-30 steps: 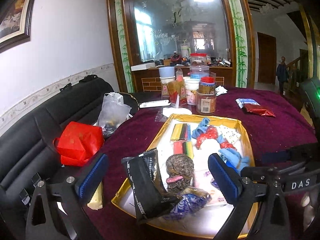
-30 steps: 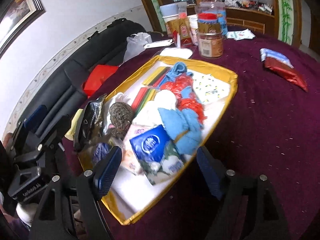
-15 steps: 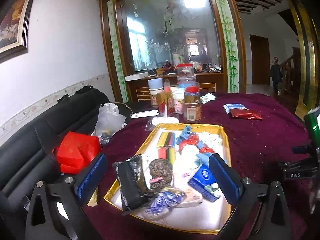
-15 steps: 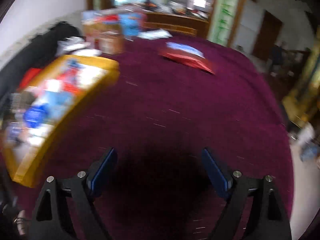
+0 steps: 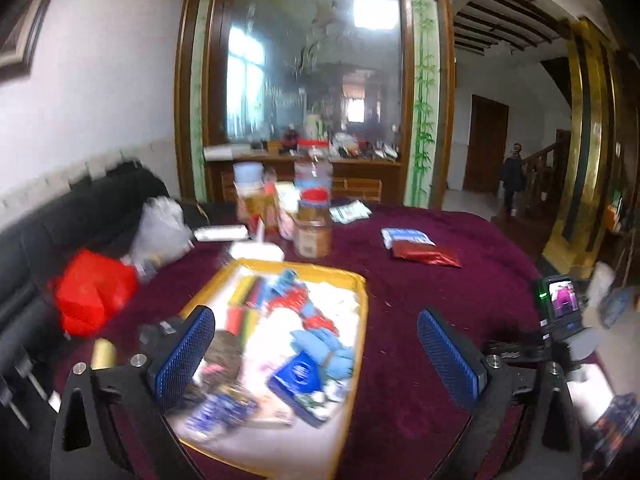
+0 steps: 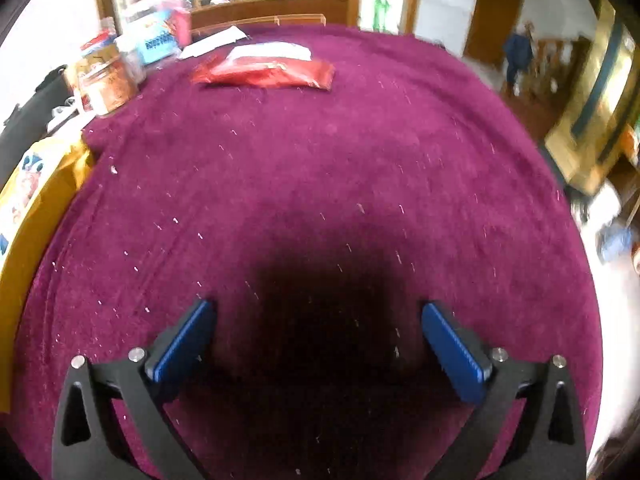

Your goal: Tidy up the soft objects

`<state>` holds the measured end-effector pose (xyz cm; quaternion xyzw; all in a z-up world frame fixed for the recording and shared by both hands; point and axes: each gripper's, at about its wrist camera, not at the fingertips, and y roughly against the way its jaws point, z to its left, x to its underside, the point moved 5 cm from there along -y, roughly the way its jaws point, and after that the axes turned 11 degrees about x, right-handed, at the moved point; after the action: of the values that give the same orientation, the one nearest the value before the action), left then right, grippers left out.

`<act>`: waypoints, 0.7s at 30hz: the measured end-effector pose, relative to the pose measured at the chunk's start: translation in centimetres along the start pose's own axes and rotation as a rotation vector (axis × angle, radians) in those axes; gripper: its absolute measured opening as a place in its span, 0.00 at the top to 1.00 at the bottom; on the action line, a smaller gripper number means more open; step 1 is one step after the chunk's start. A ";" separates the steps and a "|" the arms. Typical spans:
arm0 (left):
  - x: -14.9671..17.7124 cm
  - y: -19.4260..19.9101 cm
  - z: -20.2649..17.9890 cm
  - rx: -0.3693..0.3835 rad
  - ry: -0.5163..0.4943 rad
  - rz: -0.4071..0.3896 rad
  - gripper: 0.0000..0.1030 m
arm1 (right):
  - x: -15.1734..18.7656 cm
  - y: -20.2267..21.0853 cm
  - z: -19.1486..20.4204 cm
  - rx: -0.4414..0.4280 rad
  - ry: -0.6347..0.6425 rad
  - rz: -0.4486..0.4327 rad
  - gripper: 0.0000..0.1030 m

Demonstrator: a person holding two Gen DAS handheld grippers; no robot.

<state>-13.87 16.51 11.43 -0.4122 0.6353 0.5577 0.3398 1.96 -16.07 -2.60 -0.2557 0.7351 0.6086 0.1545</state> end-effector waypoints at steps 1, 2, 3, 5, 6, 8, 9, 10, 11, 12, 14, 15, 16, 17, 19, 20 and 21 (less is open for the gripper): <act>0.1 -0.2 0.0 -0.006 0.005 0.005 0.01 | 0.2 0.0 -0.2 -0.012 -0.031 -0.021 0.00; 0.1 -0.4 0.2 -0.029 0.006 0.004 0.01 | 0.2 0.1 -0.4 -0.013 -0.028 -0.021 0.00; 0.1 -0.4 0.2 -0.040 0.007 0.001 0.01 | 0.1 0.1 -0.3 -0.010 -0.026 -0.021 0.00; 0.1 -0.4 0.7 -0.064 0.019 -0.006 0.01 | 0.1 0.2 -0.2 -0.010 -0.026 -0.021 0.00; 0.2 -0.3 0.8 -0.073 0.018 -0.008 0.01 | 0.0 0.2 -0.2 -0.010 -0.026 -0.021 0.00; 0.1 -0.1 1.0 -0.091 0.008 -0.024 0.01 | 0.1 0.2 -0.2 -0.010 -0.026 -0.022 0.00; 0.2 -0.1 1.1 -0.093 0.013 -0.029 0.01 | 0.1 0.2 -0.2 -0.010 -0.026 -0.022 0.00; 0.3 -0.1 1.2 -0.082 0.017 -0.035 0.01 | 0.1 0.2 -0.2 -0.010 -0.026 -0.022 0.00; 0.4 -0.1 1.4 -0.076 0.022 -0.038 0.01 | 0.1 0.2 -0.2 -0.010 -0.026 -0.022 0.00; 0.5 -0.1 1.5 -0.074 0.027 -0.036 0.01 | 0.2 0.1 -0.2 -0.010 -0.026 -0.022 0.00; 0.8 -0.2 1.9 -0.063 0.042 -0.023 0.01 | 0.1 0.2 -0.2 -0.010 -0.026 -0.022 0.00; 1.0 -0.3 2.1 -0.063 0.048 -0.016 0.01 | 0.2 0.2 -0.2 -0.010 -0.026 -0.022 0.00; 1.1 -0.3 2.2 -0.067 0.050 -0.012 0.01 | 0.0 0.2 -0.2 -0.010 -0.026 -0.022 0.00; 1.3 -0.3 2.5 -0.080 0.048 -0.006 0.01 | 0.2 0.2 -0.2 -0.010 -0.026 -0.022 0.00; 1.5 -0.1 2.9 -0.088 0.049 -0.004 0.01 | 0.1 0.2 -0.2 -0.010 -0.026 -0.022 0.00; 1.6 0.1 3.4 -0.092 0.058 0.002 0.01 | 0.1 0.2 -0.2 -0.010 -0.026 -0.022 0.00; 1.7 0.2 3.8 -0.090 0.069 0.001 0.01 | 0.1 0.2 -0.2 -0.010 -0.027 -0.022 0.00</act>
<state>-14.91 20.06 9.43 -0.4457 0.6212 0.5714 0.2983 1.77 -16.26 -2.49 -0.2564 0.7271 0.6138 0.1696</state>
